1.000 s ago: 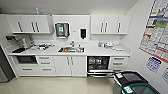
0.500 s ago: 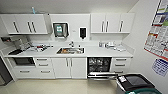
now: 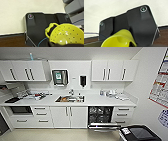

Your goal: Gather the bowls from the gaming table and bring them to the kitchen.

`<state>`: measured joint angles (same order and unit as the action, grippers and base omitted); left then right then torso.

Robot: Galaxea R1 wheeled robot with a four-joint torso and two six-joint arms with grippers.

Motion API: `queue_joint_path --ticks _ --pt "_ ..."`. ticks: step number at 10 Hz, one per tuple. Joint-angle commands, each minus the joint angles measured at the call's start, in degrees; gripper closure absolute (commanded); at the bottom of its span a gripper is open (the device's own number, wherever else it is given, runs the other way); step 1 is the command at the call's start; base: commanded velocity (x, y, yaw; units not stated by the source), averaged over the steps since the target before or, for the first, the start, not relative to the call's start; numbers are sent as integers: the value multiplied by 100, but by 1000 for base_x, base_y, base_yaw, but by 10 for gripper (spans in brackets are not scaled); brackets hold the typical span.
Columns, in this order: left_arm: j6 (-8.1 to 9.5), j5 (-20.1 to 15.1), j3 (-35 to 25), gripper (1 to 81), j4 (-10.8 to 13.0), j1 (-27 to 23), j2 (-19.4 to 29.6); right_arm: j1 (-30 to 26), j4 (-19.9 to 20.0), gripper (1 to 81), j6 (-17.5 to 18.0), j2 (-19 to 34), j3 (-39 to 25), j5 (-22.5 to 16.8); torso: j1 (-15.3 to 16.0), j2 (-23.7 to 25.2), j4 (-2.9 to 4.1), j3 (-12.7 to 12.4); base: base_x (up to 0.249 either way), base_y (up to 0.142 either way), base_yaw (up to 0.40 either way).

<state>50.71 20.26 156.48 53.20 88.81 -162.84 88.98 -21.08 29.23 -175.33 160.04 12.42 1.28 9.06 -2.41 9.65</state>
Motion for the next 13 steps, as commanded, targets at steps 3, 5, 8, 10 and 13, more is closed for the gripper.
queue_joint_path --ticks 3,5,8,10,13 --pt "-35 -154 33 811 24 -210 112 -253 -10 811 -5 -23 -26 -197 0 0 0 0 189 0 0" --pt "-26 -154 41 811 32 -210 119 -253 -10 811 -5 -23 -26 -196 0 0 0 0 189 0 0" --pt "-27 -154 41 811 24 -219 120 -244 -10 811 -5 -14 -26 -196 0 0 0 0 189 0 0" --pt "-27 -154 41 811 33 -219 120 -236 -10 811 -5 -14 -26 -196 0 0 0 0 188 0 0" --pt "-35 -154 41 811 33 -210 120 -253 -10 811 -5 -14 -53 -196 0 0 0 0 188 0 0"
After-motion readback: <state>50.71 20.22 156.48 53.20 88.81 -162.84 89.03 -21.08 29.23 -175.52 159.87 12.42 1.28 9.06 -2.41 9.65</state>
